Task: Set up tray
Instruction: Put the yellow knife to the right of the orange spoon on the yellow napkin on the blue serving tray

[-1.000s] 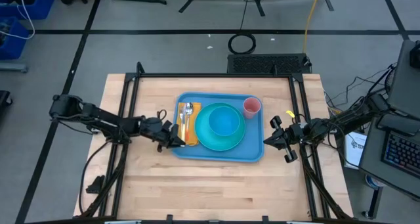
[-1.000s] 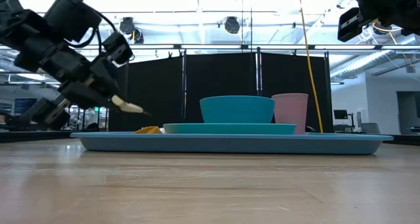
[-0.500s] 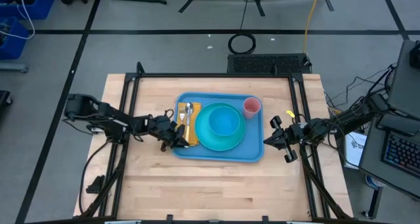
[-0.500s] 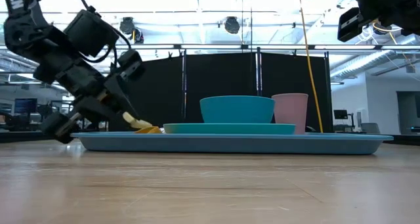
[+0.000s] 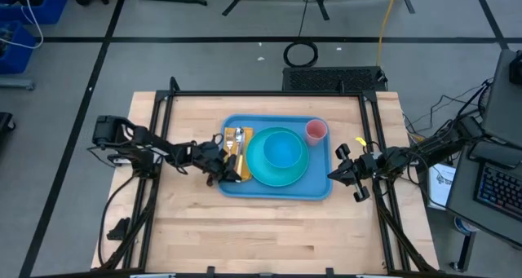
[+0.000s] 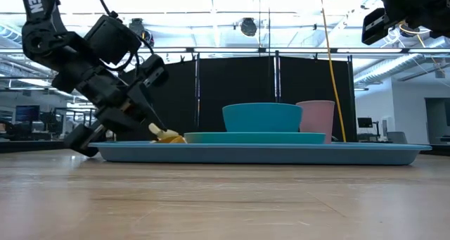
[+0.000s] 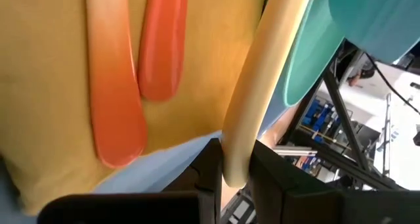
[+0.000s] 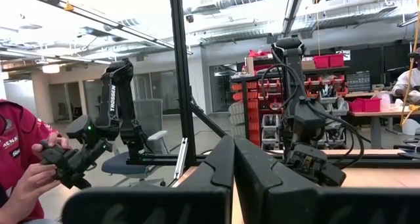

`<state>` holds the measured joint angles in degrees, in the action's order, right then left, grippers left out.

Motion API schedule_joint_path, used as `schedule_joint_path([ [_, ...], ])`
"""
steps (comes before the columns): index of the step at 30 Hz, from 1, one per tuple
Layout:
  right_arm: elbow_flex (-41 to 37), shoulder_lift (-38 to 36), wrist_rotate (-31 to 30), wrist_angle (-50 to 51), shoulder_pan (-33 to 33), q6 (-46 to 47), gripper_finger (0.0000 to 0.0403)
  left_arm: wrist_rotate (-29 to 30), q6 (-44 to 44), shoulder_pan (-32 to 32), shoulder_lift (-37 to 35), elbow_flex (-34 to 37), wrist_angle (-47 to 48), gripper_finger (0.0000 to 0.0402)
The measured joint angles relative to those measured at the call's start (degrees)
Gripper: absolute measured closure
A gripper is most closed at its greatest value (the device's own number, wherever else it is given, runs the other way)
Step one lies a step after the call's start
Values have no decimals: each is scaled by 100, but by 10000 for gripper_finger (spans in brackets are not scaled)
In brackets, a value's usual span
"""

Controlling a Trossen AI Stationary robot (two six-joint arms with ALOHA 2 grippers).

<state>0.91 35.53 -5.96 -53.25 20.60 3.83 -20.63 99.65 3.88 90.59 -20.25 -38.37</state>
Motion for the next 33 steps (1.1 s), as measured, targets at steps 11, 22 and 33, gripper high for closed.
schedule_joint_path([
  [11, -1, -1, 0, -1, 0, 0, 403, -140, 20, 35, 0, 0, -109, 351],
  [22, -1, 0, 0, -1, 1, 0, 403, -382, 230, 126, 17, -164, -152, 351],
  [33, 0, 0, 0, -1, 0, 0, 403, -440, 156, 203, 46, -271, 144, 351],
])
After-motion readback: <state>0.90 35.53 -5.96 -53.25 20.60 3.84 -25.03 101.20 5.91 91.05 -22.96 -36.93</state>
